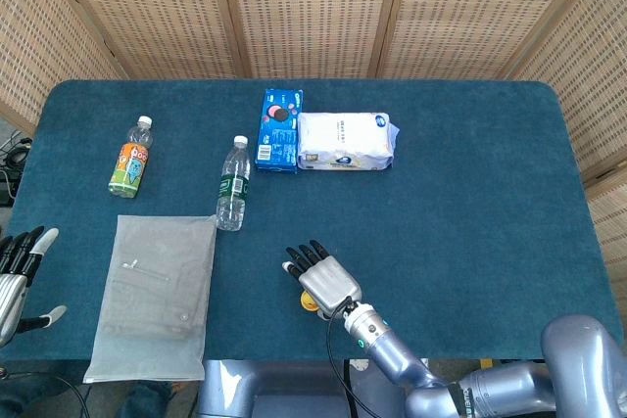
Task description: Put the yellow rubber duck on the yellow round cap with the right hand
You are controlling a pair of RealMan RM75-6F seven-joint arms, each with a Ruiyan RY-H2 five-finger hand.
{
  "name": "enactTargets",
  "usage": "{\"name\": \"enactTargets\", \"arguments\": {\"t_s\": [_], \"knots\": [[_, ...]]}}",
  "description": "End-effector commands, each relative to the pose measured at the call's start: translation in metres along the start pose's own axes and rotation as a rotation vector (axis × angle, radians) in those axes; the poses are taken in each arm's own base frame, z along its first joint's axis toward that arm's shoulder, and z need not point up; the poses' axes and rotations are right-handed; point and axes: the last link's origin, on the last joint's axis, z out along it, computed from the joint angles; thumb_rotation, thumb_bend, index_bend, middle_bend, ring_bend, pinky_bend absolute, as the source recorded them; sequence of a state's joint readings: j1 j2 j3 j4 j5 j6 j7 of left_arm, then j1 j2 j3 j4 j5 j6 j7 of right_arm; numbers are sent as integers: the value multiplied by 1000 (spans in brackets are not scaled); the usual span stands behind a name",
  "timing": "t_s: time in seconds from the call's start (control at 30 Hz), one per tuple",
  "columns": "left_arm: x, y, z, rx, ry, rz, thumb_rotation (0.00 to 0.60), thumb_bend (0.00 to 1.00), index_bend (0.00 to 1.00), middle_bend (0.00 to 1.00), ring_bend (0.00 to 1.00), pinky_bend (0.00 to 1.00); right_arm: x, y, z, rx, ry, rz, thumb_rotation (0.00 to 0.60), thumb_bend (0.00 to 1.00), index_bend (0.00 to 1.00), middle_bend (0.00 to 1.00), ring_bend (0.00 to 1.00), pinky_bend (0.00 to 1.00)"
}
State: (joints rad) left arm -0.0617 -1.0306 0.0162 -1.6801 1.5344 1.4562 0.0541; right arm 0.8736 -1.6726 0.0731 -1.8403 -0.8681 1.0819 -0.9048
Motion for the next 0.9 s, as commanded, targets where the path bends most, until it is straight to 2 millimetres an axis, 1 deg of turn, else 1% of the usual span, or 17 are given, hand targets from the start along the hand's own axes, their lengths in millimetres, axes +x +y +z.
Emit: {"name": "enactTargets", "arguments": {"t_s": [0.03, 0.07, 0.13, 0.17, 0.23, 0.3, 0.33, 0.37, 0.4, 0.43, 0.5, 0.57, 0.6, 0.67, 0.73, 0.9], "knots": [[0, 0, 0, 1, 1, -1, 600, 0, 0, 0, 0, 0, 8, 6, -7, -9, 26, 10, 600, 42, 118, 0, 0, 0], [0, 0, 0, 1, 1, -1, 600, 0, 0, 0, 0, 0, 11, 9, -10, -15, 35, 12, 600, 42, 118, 0, 0, 0], [1, 0, -1, 0, 3, -2, 600, 0, 0, 0, 0, 0, 20, 24, -19, -43, 71, 8, 600, 38, 118, 0, 0, 0], [1, 0, -1, 0, 3, -2, 600, 0, 0, 0, 0, 0, 21, 28, -21, -46, 78, 6, 600, 25, 118, 0, 0, 0], [1, 0, -2, -2, 5, -3, 600, 0, 0, 0, 0, 0, 26, 41, -27, -70, 110, -14, 600, 5, 118, 0, 0, 0], [1, 0, -2, -4, 6, -3, 600, 0, 0, 0, 0, 0, 28, 59, -33, -98, 152, -59, 600, 0, 118, 0, 0, 0], [2, 0, -3, -5, 9, -3, 600, 0, 0, 0, 0, 0, 30, 82, -42, -148, 203, -110, 600, 0, 115, 0, 0, 0], [2, 0, -4, -6, 11, -3, 600, 0, 0, 0, 0, 0, 28, 99, -52, -168, 237, -123, 600, 0, 107, 0, 0, 0], [2, 1, -4, -7, 11, -3, 600, 0, 0, 0, 0, 0, 26, 108, -58, -168, 259, -121, 600, 0, 98, 0, 0, 0], [2, 1, -4, -7, 12, -3, 600, 0, 0, 0, 0, 0, 25, 112, -61, -171, 265, -120, 600, 0, 80, 0, 0, 0], [2, 1, -5, -8, 13, -2, 600, 0, 0, 0, 0, 0, 21, 130, -73, -197, 286, -101, 600, 0, 50, 0, 0, 0], [3, 2, -7, -11, 17, -2, 600, 0, 0, 0, 0, 0, 14, 148, -90, -229, 291, -70, 600, 0, 23, 0, 0, 0], [3, 3, -8, -14, 19, -1, 600, 0, 0, 0, 0, 0, 9, 158, -102, -250, 290, -59, 600, 0, 16, 0, 0, 0], [3, 4, -9, -18, 21, 1, 600, 0, 0, 0, 0, 0, 1, 172, -123, -283, 298, -42, 600, 0, 4, 0, 0, 0], [2, 5, -10, -20, 22, 4, 600, 0, 0, 0, 0, 0, -7, 181, -141, -311, 304, -6, 600, 0, 0, 0, 0, 0], [2, 6, -11, -24, 24, 11, 600, 0, 0, 0, 0, 0, -21, 197, -171, -370, 303, 69, 600, 0, 0, 0, 0, 0]]}}
